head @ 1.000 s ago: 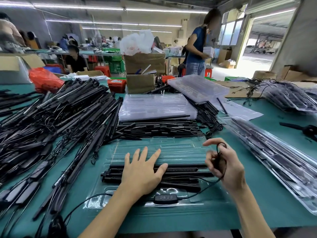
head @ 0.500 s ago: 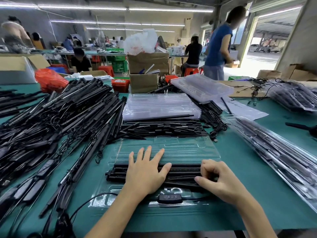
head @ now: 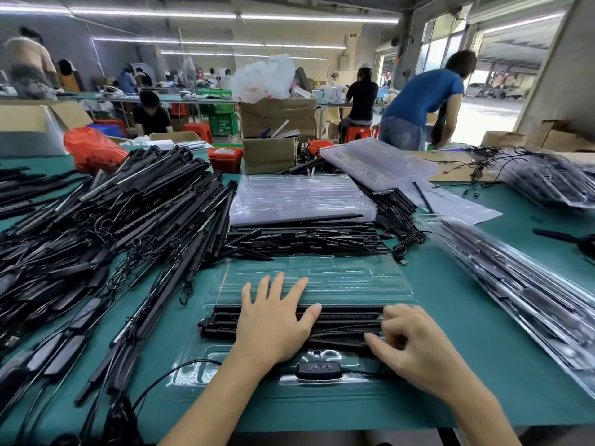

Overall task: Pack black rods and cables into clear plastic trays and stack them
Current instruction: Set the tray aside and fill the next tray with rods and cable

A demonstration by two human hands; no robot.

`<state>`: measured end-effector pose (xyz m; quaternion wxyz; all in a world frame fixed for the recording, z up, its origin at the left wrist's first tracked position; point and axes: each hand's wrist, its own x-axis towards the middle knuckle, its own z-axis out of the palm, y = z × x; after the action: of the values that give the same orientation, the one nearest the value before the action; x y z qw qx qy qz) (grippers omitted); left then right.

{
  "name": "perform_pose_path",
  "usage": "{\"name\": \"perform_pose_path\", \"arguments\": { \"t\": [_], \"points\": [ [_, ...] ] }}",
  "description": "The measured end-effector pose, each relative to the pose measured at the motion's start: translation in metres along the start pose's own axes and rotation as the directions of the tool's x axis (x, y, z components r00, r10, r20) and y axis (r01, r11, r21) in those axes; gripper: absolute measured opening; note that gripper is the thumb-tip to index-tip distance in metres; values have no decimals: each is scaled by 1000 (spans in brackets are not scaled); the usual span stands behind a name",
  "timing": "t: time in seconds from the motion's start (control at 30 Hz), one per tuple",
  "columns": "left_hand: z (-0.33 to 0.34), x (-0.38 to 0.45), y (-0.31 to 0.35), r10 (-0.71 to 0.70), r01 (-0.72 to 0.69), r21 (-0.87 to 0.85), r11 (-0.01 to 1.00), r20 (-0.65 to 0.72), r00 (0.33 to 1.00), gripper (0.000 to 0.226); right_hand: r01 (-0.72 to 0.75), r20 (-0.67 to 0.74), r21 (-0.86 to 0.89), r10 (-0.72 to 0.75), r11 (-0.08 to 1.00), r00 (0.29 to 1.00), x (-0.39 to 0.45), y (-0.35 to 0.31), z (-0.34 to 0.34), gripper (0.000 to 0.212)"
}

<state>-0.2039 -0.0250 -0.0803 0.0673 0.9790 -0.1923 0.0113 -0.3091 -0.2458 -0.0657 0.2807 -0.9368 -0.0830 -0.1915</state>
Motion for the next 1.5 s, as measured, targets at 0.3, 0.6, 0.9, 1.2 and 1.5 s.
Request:
{"name": "perform_pose_path", "arguments": {
  "t": [0.3,0.6,0.9,1.2,1.5],
  "points": [
    [-1,-1,1,-4,4,-3,1000,-2,1000,68,-90,9,-23,90,996,996,0,-8,-2,55],
    [-2,-2,1,-1,1,-2,1000,9,1000,68,-119,256,192,67,974,964,-3,-9,-23,9],
    [-2,-1,0,0,0,1,1000,14,1000,70,-146,202,158,113,977,973,-6,9,-28,26],
    [-3,-3,-1,8,-8,-12,1000,19,1000,69,-111,68,149,102,983,992,-15,10,-18,32],
    [-7,-5,0,3,1,-87,996,39,999,97,-97,125,157,78,983,989,-15,12,-20,32]
  ]
}}
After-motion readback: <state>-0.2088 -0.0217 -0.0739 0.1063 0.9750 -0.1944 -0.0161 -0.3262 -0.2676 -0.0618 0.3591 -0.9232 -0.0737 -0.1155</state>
